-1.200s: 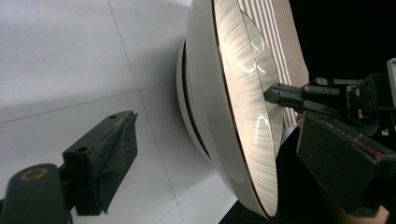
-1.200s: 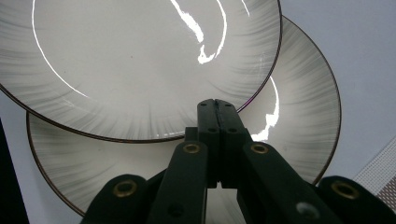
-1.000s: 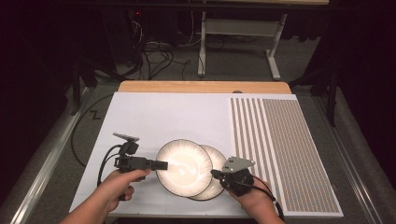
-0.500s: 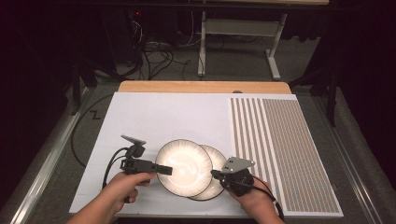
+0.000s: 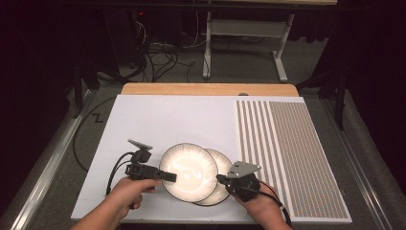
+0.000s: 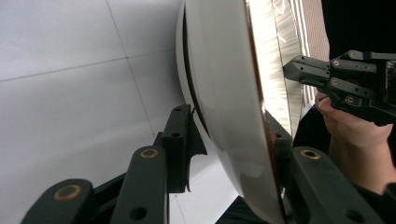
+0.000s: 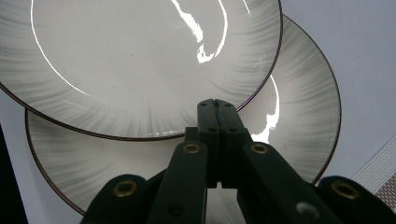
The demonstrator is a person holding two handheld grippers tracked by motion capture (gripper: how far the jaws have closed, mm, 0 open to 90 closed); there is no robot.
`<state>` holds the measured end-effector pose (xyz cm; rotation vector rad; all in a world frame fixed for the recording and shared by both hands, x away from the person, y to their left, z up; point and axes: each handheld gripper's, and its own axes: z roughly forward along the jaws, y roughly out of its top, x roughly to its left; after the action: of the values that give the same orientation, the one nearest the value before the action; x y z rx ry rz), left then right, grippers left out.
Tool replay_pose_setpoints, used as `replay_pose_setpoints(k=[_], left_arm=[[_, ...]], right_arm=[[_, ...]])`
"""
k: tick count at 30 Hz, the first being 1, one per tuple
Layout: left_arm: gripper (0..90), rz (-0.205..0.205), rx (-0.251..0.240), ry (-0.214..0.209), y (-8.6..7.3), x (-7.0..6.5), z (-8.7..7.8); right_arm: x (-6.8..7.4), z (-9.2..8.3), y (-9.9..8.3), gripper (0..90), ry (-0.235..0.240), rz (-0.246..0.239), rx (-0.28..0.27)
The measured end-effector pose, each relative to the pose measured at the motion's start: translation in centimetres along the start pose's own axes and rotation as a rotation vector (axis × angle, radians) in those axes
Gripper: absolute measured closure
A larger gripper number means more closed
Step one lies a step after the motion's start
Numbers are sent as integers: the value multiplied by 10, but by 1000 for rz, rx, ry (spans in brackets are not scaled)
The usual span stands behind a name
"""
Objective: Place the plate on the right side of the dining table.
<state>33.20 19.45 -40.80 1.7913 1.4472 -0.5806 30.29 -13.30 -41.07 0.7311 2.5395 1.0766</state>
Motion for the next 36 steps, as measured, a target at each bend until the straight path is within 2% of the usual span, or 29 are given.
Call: replay_pose_setpoints(k=[4, 7, 13, 19, 29, 36], left_arm=[[686, 13, -1, 5, 0, -3, 1], [693, 18, 6, 20, 0, -4, 1], [699, 14, 3, 21, 0, -4, 1], [712, 20, -7, 27, 1, -5, 1], [727, 47, -17, 34, 0, -8, -1], [734, 57, -41, 41, -2, -8, -4]], right_arm=[[0, 0, 0, 900, 1, 0, 2], [0, 0, 0, 900, 0, 1, 2], [-1, 0, -1, 900, 0, 8, 6], [-3, -6, 0, 880, 18, 34, -32], [-16, -18, -2, 787, 6, 78, -82], [-23, -24, -3, 657, -18, 91, -108]])
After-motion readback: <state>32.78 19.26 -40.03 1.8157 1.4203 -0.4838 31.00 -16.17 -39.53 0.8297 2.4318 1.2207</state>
